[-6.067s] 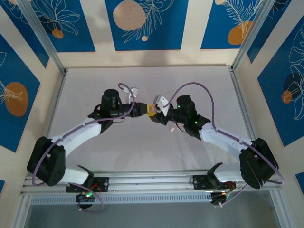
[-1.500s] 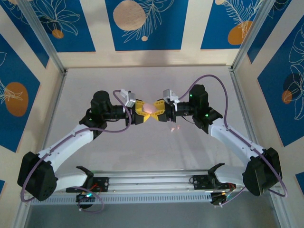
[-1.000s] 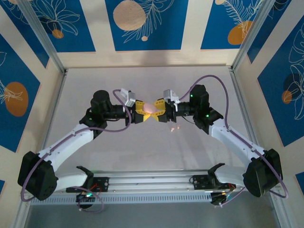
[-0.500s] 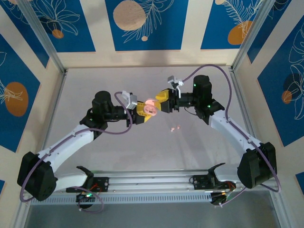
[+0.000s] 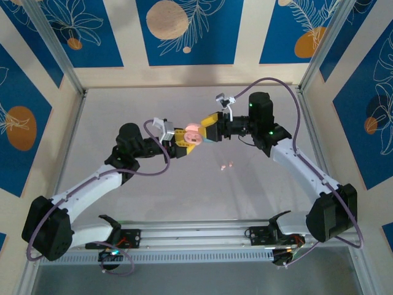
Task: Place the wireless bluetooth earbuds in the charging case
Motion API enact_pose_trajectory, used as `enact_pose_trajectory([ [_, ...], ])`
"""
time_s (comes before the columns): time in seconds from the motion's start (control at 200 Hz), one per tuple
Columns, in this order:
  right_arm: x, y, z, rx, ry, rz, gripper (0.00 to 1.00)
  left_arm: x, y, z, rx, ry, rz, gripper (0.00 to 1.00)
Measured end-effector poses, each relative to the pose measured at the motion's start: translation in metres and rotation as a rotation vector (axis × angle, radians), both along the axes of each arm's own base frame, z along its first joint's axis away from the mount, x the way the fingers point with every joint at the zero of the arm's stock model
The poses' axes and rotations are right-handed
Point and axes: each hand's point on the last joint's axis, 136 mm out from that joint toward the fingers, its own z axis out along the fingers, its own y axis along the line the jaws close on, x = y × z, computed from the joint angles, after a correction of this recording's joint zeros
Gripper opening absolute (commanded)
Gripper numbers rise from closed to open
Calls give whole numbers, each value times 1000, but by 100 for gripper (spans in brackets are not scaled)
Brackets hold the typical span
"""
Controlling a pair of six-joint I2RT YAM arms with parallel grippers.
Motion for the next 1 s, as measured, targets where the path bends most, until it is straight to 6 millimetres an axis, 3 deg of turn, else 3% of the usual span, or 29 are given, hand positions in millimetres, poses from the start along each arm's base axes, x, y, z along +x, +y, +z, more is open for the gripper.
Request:
enact_pose_trajectory([
  [0.21, -2, -32, 34, 12, -52, -183, 61, 7, 2, 5, -31, -11, 47, 20],
  [0.355, 21, -64, 26, -46, 47, -410, 47, 13, 5, 4, -43, 0, 89, 20],
  [0.455, 51, -96, -14, -123, 236, -575, 46, 15, 7, 3, -49, 7, 117, 20],
  [0.52, 66, -112, -54, -176, 406, -634, 45, 16, 9, 3, -53, 10, 131, 20],
  [0.605, 76, -119, -108, -257, 601, -655, 45, 16, 10, 5, -59, 14, 143, 19],
  [0.705, 68, -109, -172, -408, 784, -639, 44, 16, 12, 8, -67, 15, 155, 19],
  [0.81, 52, -100, -224, -585, 920, -627, 42, 15, 14, 11, -74, 8, 164, 19],
  [0.91, 40, -95, -254, -711, 980, -625, 42, 13, 17, 14, -77, 2, 173, 19],
  [0.995, 33, -94, -266, -777, 1002, -640, 44, 11, 19, 16, -75, 0, 180, 20],
])
